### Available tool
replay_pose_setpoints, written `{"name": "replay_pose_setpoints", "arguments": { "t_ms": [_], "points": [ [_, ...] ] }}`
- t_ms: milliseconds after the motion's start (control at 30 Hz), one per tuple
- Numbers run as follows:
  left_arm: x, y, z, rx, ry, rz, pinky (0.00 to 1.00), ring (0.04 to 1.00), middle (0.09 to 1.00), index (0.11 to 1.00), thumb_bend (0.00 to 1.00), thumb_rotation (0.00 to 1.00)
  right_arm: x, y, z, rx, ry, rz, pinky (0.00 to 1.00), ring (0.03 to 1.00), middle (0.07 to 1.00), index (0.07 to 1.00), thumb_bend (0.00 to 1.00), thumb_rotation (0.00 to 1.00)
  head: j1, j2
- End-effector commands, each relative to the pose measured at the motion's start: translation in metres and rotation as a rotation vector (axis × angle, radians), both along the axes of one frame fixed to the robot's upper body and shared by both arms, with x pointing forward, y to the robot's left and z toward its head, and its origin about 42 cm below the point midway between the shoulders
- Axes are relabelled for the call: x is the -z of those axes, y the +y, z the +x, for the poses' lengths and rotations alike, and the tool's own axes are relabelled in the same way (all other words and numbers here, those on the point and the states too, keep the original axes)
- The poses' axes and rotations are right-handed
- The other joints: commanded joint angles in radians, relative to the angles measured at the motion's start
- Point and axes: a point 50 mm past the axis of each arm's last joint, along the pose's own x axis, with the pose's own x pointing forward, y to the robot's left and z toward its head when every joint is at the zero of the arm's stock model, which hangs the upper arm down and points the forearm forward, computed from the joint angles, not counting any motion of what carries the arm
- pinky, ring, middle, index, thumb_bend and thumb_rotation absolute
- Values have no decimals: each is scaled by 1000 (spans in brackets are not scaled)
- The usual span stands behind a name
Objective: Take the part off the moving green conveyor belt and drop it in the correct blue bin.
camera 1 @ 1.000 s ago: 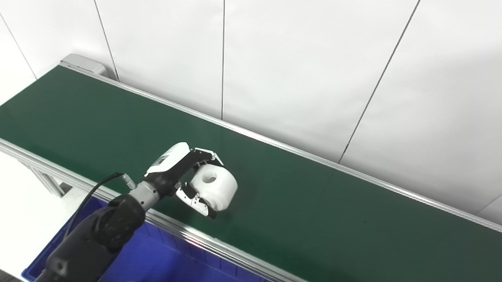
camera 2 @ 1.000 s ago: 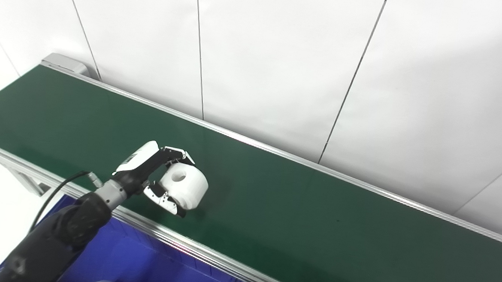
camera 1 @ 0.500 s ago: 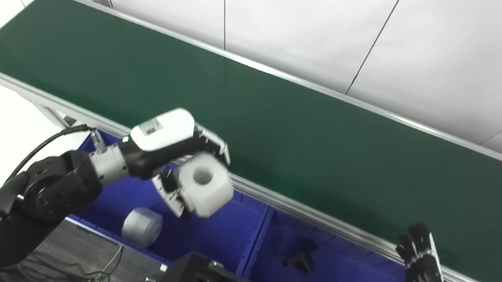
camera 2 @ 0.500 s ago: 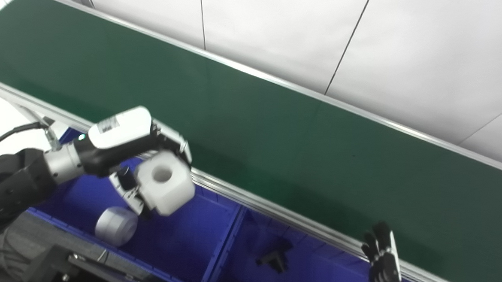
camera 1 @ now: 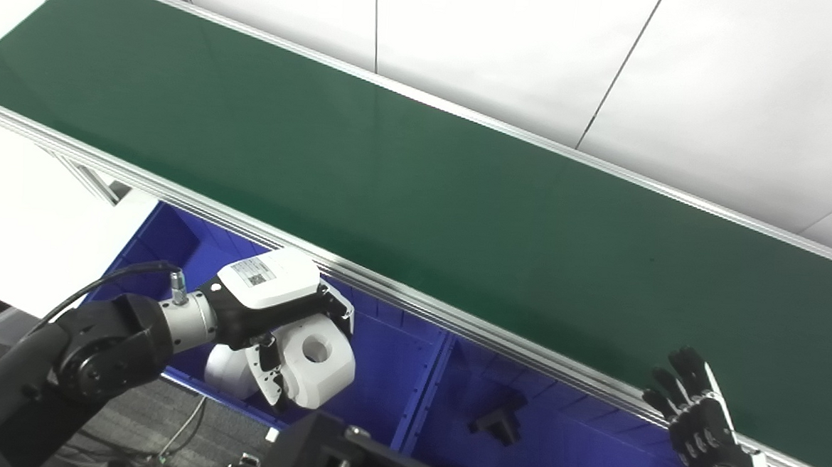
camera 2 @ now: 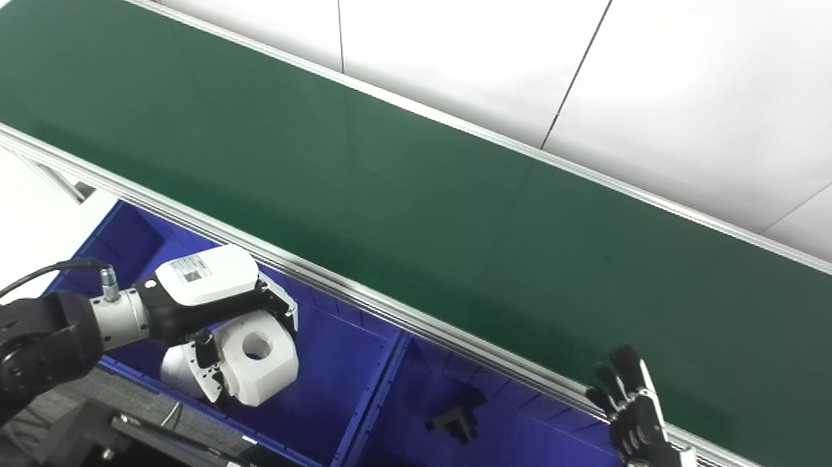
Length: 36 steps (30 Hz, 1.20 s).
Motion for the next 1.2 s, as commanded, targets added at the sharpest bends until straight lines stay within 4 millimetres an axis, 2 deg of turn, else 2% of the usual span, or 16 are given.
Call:
{"name": "replay_pose_setpoints", "arguments": {
  "t_ms": [0,67,200,400,567,667,700,733,800,833,867,900,933,1000,1100,1167],
  "points": [
    [-10,-4,-2,-11,-62,0,732,754,778,740,851,535,-6,2,-2,-5,-17,12,847,916,955,956,901,1000,-1,0],
    [-13,-9,-5,-21,-70,-12,770,777,802,771,888,612,-6,2,-3,-3,-15,17,850,920,958,957,898,996,-2,2],
    [-19,-22,-14,-36,-71,-74,763,775,811,782,893,566,-7,3,-6,-1,-10,21,845,924,961,963,894,994,-4,3],
    [-34,-35,-23,-50,-75,-174,749,773,812,789,868,573,-9,6,-7,-7,-9,24,843,925,964,964,883,993,-16,6],
    [-59,-41,-26,-80,-53,-472,750,780,801,774,856,589,-10,13,-7,-17,-15,26,841,917,958,965,879,986,-109,17],
    [-68,-41,-25,-180,37,-812,723,802,826,789,870,608,-11,24,-6,-20,-9,32,816,907,946,954,882,975,-237,25],
    [-65,-40,-24,-225,42,-896,728,811,834,797,875,633,-12,29,-6,-23,-11,33,813,905,944,952,884,972,-249,25],
    [-60,-37,-22,-275,44,-951,778,844,857,819,872,659,-12,36,-4,-25,-13,31,819,905,945,952,877,970,-324,28],
    [-48,-31,-19,-381,47,-1034,916,923,918,886,854,721,-13,48,-2,-28,-15,30,842,908,946,953,875,971,-407,27],
    [-44,-29,-18,-416,47,-1059,943,936,927,902,830,718,-14,53,-2,-29,-16,29,848,908,948,955,872,976,-407,27],
    [-36,-30,-17,-511,44,-1089,960,944,932,911,815,716,-14,61,-1,-26,-15,29,851,909,949,957,869,979,-483,24],
    [-31,-30,-17,-577,44,-1107,953,942,947,927,718,683,-14,66,0,-24,-14,28,861,912,955,960,867,991,-483,24],
    [-22,-35,-17,-666,51,-1118,952,942,948,928,711,680,-15,73,1,-17,-13,31,861,912,955,961,867,991,-534,22],
    [-6,-43,-18,-763,57,-1104,979,942,979,947,639,712,-15,85,3,-5,-13,40,885,926,958,958,875,998,-570,22],
    [12,-44,-20,-754,35,-970,949,943,990,974,576,780,-14,97,6,-3,-23,44,917,947,971,964,870,1000,-600,30],
    [20,-41,-17,-705,34,-912,950,953,998,990,564,770,-15,103,9,0,-32,49,922,942,971,967,858,1000,-606,37]
  ]
}}
